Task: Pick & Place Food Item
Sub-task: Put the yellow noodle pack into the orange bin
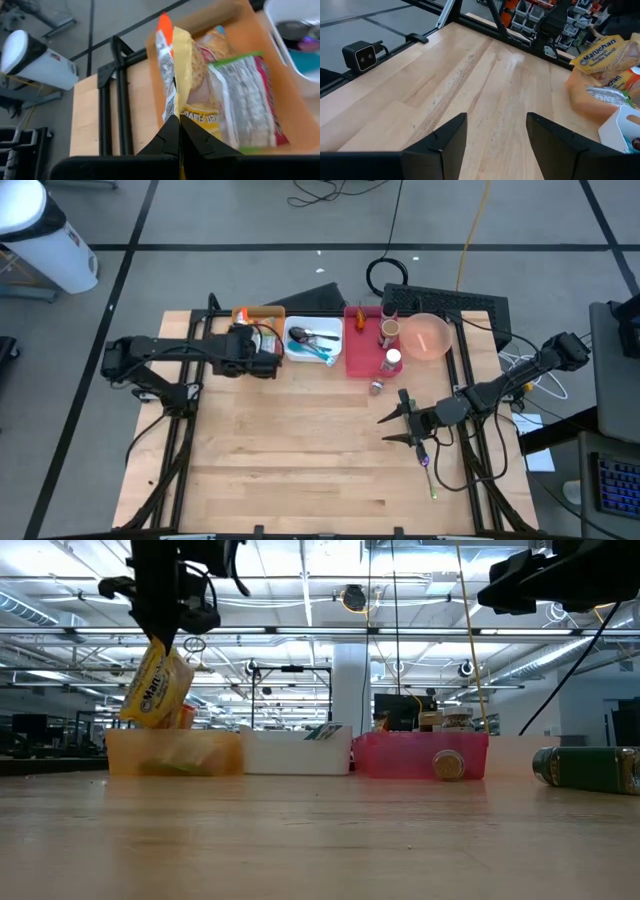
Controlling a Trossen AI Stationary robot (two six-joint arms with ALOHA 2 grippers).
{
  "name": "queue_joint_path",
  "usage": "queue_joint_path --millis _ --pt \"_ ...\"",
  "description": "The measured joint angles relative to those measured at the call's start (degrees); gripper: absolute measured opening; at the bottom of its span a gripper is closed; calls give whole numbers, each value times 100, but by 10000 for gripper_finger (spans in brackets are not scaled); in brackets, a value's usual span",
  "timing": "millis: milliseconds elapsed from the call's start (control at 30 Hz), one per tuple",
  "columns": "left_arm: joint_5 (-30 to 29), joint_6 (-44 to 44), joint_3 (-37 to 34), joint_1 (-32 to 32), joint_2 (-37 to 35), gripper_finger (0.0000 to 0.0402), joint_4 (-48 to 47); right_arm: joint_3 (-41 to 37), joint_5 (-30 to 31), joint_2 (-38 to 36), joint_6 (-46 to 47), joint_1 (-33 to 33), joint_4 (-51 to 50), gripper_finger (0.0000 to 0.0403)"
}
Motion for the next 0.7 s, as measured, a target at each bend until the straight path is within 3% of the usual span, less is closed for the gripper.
queue_joint_path --millis 333,700 --pt "-645 -79 0 543 0 0 105 0 -2 0 28 0 -2 196" --pt "-881 78 -319 894 14 0 872 0 -2 0 70 0 -4 196"
